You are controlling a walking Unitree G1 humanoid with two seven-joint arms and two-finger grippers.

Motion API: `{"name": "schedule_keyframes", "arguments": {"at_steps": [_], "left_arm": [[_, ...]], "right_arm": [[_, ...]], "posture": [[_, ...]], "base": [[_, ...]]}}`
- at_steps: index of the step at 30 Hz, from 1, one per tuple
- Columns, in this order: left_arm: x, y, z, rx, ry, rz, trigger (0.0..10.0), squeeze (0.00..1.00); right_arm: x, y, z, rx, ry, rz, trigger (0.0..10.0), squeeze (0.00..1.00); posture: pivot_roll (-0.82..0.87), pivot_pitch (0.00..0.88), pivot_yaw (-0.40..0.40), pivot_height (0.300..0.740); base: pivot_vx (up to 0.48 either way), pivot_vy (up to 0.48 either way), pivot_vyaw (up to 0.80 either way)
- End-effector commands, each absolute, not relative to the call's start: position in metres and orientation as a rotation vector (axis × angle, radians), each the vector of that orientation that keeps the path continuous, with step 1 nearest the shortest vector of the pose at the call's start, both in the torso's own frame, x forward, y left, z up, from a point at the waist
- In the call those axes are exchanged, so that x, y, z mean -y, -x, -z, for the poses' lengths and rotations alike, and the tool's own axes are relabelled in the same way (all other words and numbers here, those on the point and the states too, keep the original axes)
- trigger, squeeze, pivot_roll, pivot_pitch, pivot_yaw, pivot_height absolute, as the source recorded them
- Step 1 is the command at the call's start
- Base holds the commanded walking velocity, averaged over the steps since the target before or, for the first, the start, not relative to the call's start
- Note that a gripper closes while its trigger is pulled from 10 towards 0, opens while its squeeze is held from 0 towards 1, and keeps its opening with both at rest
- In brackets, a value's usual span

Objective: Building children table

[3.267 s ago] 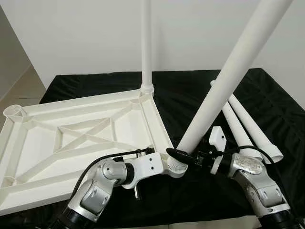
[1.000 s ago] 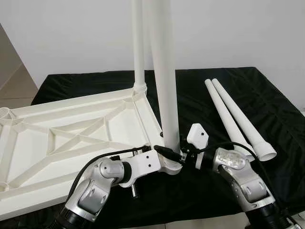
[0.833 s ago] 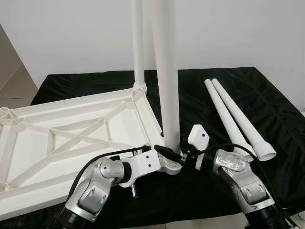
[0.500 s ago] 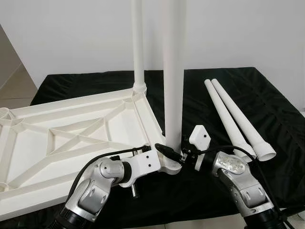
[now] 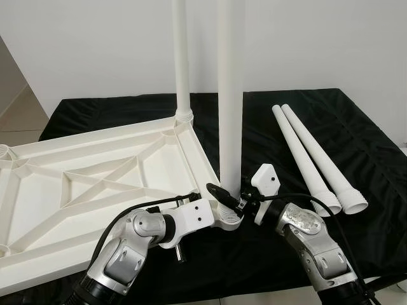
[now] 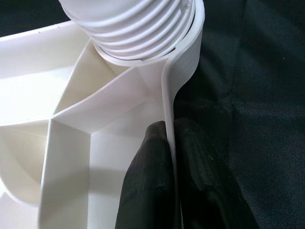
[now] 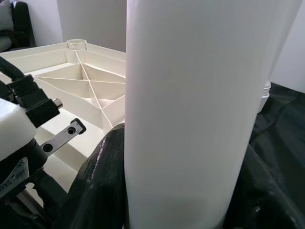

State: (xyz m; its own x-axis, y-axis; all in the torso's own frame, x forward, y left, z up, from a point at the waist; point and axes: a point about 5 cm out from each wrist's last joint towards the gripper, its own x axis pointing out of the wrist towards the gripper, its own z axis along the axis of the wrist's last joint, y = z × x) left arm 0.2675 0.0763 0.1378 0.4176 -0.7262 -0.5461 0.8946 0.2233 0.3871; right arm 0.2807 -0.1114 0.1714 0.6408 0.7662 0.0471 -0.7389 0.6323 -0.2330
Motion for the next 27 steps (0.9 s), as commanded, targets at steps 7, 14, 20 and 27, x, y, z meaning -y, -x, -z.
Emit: {"name": "schedule_keyframes", "arguments": {"at_steps": [7, 14, 20, 27], "left_arm": [[-0.086, -0.268, -0.126, -0.301, -0.749, 1.001, 10.0, 0.0], [-0.085, -0.268, -0.125, -0.3, -0.749, 1.0, 10.0, 0.0], [-0.085, -0.267, -0.124, -0.301, -0.751, 1.004, 10.0, 0.0], [-0.084, -0.267, -0.123, -0.301, -0.749, 1.007, 10.0, 0.0]], "right_arm": [[0.141, -0.284, -0.144, 0.016, 0.242, -0.684, 10.0, 0.0], [0.144, -0.278, -0.147, 0.059, 0.222, -0.671, 10.0, 0.0], [0.148, -0.273, -0.146, 0.058, 0.211, -0.655, 10.0, 0.0], [0.152, -0.272, -0.148, 0.069, 0.21, -0.64, 10.0, 0.0]], "posture": [[-0.15, 0.11, 0.064, 0.74], [-0.15, 0.106, 0.063, 0.74], [-0.15, 0.105, 0.062, 0.74], [-0.16, 0.1, 0.06, 0.74]], "base": [[0.0, 0.0, 0.0], [0.0, 0.0, 0.0], [0.0, 0.0, 0.0], [0.0, 0.0, 0.0]]}}
